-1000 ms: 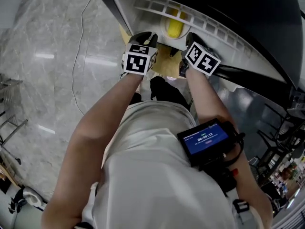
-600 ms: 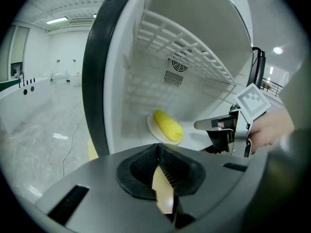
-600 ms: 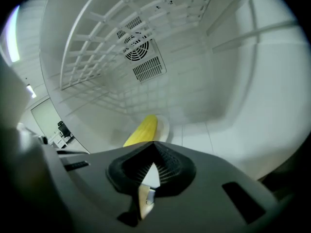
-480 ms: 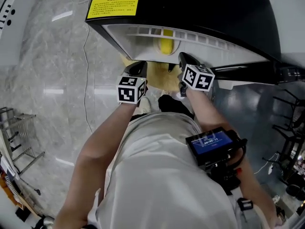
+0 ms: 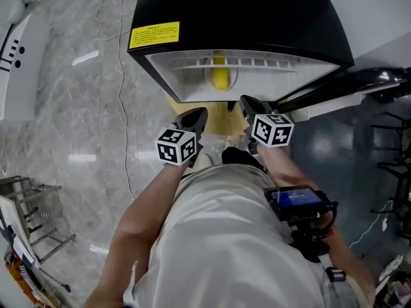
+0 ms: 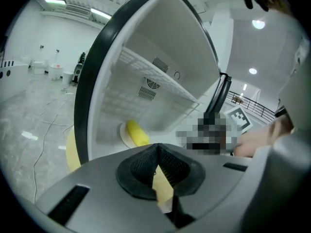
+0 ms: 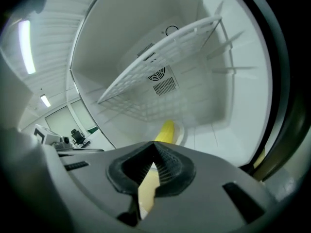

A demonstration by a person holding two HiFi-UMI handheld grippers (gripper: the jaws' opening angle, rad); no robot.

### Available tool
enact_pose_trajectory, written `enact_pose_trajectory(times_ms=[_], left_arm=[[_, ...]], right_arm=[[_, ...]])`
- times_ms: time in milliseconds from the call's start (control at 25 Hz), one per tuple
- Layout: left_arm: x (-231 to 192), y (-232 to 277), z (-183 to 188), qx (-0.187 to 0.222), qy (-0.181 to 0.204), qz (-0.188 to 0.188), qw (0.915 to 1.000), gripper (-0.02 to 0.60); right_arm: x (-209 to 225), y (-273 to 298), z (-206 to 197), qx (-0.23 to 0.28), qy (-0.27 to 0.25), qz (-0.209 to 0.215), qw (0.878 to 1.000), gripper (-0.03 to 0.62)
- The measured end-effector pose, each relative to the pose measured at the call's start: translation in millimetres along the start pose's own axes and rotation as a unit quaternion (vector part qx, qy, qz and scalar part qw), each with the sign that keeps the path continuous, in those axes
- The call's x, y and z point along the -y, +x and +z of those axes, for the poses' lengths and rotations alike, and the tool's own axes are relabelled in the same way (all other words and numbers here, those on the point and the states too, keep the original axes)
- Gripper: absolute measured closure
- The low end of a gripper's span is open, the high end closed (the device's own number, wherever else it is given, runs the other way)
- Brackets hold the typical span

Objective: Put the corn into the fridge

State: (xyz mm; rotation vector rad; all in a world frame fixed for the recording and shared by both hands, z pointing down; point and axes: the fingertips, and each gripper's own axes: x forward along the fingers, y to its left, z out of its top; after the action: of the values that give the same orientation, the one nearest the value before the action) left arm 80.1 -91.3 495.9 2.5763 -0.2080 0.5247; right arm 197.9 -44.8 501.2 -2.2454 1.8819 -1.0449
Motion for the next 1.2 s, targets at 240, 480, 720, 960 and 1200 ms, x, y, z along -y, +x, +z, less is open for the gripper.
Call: enact_pose_trajectory(times_ms=[240, 480, 720, 960, 1200], left_arm=[[19, -21, 4, 0.019, 0.017, -0.039, 0.9989, 0.574], [26, -49, 9, 0.033, 0.027, -0.043, 0.9982, 0.574], [43, -56, 15, 0.050, 0.029, -0.061, 0.9965, 0.574], [42, -29, 0, 0.049, 0.032, -0.073, 0.9957, 0.574], [57, -33, 0, 0.035, 0.035, -0.089, 0.9948, 0.574]], right_arm=[[-13, -27, 2, 0.029, -0.008, 0.022, 0.999, 0.586], [-41, -49, 14, 0.055, -0.026, 0.046, 0.997, 0.586], [-50, -79, 15, 0.066, -0.033, 0.045, 0.996, 0.586], [-32, -76, -7, 0.066, -0.030, 0.052, 0.996, 0.586], [-40, -92, -9, 0.068, -0.021, 0.046, 0.996, 0.586]])
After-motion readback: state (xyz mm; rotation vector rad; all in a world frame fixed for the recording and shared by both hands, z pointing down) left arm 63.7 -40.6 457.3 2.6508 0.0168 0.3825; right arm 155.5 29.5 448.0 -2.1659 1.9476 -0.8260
